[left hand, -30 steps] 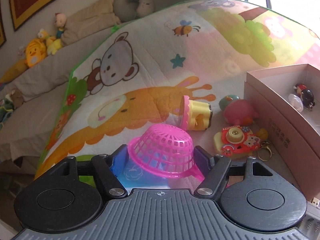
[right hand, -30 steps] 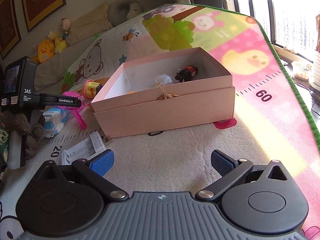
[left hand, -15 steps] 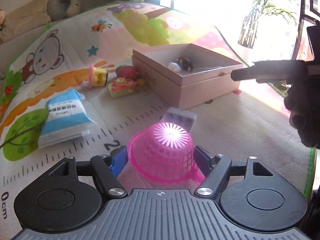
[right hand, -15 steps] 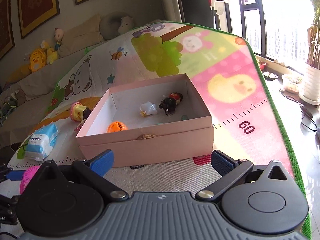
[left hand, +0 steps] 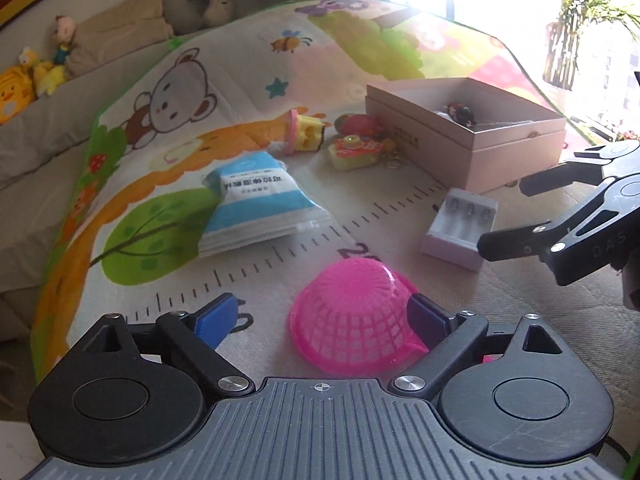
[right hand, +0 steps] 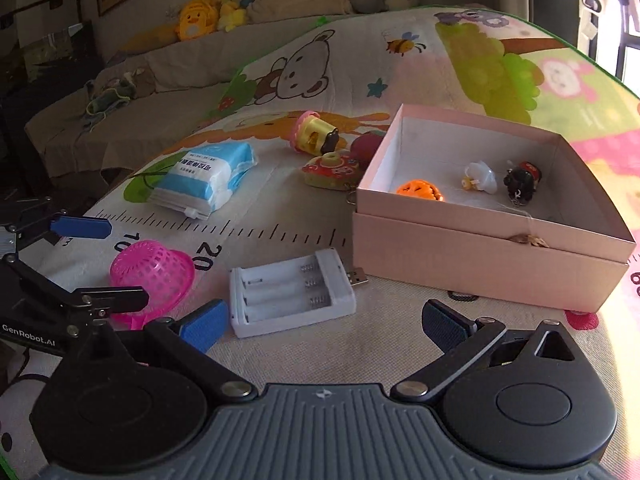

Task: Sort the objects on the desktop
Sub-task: 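Grasp the pink mesh strainer with the left tool and lift it, then grasp white charger with right tool while left tool carries strainer, both drop into box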

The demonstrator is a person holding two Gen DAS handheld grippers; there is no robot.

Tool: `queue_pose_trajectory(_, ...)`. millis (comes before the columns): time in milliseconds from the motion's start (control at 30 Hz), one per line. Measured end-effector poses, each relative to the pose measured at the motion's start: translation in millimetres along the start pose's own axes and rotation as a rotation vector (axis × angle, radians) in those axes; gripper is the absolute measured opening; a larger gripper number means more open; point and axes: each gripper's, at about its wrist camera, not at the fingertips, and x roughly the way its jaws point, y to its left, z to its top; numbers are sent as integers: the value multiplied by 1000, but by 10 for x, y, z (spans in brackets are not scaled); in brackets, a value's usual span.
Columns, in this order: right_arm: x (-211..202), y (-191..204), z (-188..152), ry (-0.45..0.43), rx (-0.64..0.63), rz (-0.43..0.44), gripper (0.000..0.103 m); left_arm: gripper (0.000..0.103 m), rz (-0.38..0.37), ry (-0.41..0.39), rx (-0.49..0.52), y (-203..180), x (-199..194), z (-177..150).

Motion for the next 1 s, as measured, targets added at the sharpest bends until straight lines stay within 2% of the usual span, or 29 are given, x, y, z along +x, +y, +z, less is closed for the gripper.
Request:
queue_pose_trajectory(167,254,76,62,28,-18,13,101,99,-84,27,-58,-53,-55,-49)
queue_pose_trajectory(200,273,84,53,44,-23,12,90,100,-85,37,-62,-97,-41,-58)
queue_pose_trajectory(267,217,94,13,39,-45,-5,80,100,-77,58,-72,-150,-4,-62)
queue_pose_trajectory(400,4,-68,-142,51,6,-62,80,101,9,124,-125,-223,193,-17)
queue_pose_trajectory(467,-133,-207,-254,48,51,-104,80,102,43,118,-124,-271,268,27)
queue_pose_trajectory(567,-339,-382,-420,51,108,-159,80,102,-3,108,-98,-395,378,140)
queue_pose_trajectory(633,-472,-447,-512,51,131,-133,80,102,-74,86,-29,-556,442,195)
queue_pose_trajectory(733,-594,-433,-598,48,124,-73,92,100,-261,39,137,-869,501,220)
queue_pose_trajectory(800,-629,-396,-636,35,94,-103,96,101,-254,27,184,-972,522,231)
queue_pose_trajectory(900,-657,-430,-650,4,88,-176,100,101,-222,43,190,-980,498,243)
queue_pose_trajectory(1000,-613,-502,-608,0,121,-172,103,102,-191,54,205,-929,407,190)
